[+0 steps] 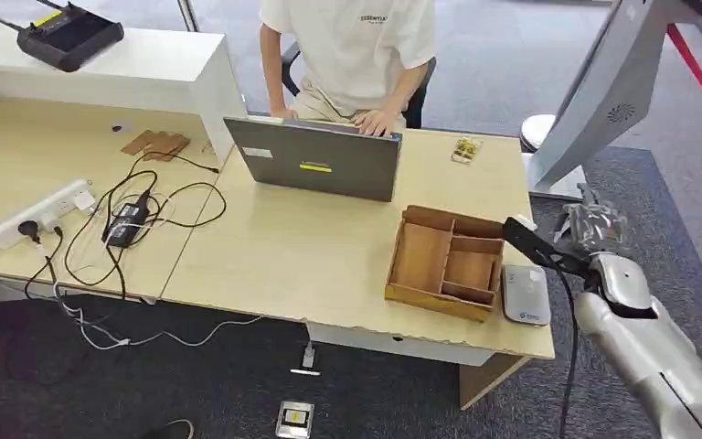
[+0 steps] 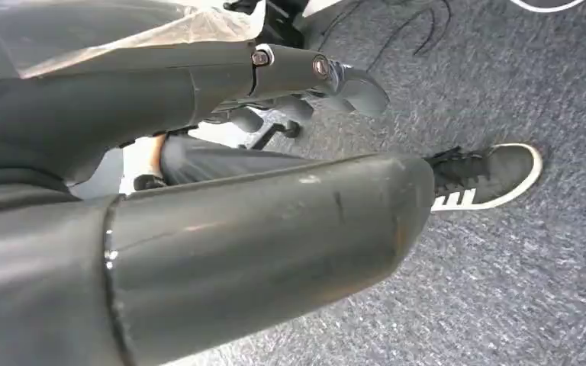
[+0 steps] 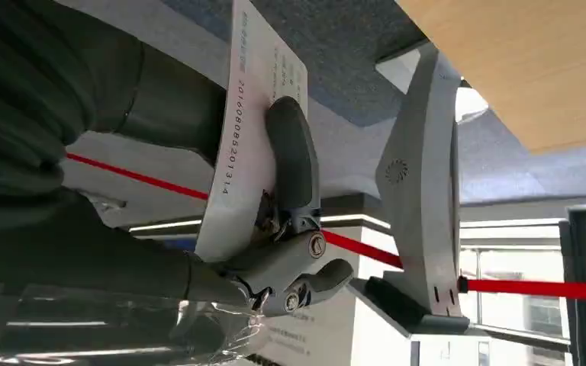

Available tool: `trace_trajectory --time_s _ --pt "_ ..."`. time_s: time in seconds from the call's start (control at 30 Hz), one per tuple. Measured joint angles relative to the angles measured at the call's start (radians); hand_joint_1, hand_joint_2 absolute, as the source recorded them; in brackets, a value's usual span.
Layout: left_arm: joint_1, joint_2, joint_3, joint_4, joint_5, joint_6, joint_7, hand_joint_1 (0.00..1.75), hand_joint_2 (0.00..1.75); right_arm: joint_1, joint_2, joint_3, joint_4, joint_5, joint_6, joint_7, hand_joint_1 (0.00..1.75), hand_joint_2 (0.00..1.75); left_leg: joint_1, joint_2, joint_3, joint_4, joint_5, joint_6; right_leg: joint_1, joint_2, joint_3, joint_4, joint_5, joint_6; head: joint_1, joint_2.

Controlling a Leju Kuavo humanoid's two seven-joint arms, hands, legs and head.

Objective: Pass the card to the sensor for recognition and then transmit it.

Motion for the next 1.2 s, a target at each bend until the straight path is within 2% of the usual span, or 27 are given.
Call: trace_trajectory --time_s 1.2 --pt "-0.012 0.003 -0.002 -0.009 -0.01 -0.006 0.017 0.0 0.0 0.181 0.002 -0.022 -0.007 -0.049 -0.021 -0.02 1.75 1.75 0.0 0.001 0.003 0.0 0.0 0.0 0.0 0.0 0.003 -0.001 0.0 0.0 0.0 0.0"
